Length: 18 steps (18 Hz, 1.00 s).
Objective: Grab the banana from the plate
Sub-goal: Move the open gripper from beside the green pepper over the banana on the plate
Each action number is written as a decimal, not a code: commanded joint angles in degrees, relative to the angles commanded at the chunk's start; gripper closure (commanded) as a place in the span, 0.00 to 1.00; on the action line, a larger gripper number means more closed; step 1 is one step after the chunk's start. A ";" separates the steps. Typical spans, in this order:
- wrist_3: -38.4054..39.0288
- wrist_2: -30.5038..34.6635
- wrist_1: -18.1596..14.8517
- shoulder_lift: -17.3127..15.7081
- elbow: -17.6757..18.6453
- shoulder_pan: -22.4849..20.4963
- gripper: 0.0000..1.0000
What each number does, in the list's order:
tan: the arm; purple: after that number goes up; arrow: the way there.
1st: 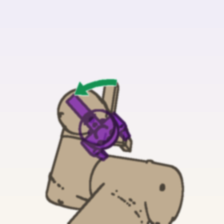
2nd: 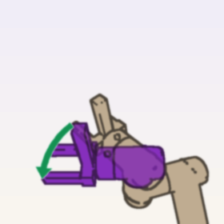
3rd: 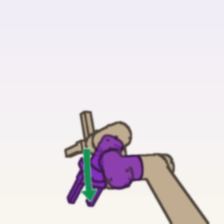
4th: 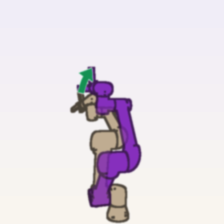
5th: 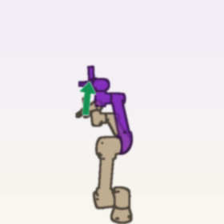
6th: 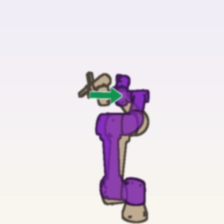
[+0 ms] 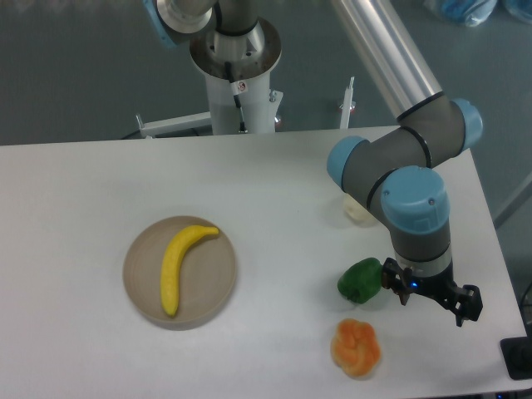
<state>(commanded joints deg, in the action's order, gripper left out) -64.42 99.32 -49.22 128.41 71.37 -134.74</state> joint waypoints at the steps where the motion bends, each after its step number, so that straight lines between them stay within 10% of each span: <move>1: 0.09 0.09 0.09 0.00 0.26 0.00 0.00; 10: 2.28 -0.62 -0.09 -3.07 2.98 1.23 0.00; 18: 20.36 -1.93 -1.05 -7.82 8.34 7.20 0.00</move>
<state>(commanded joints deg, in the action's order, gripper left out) -44.06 97.38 -50.27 120.59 79.71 -127.54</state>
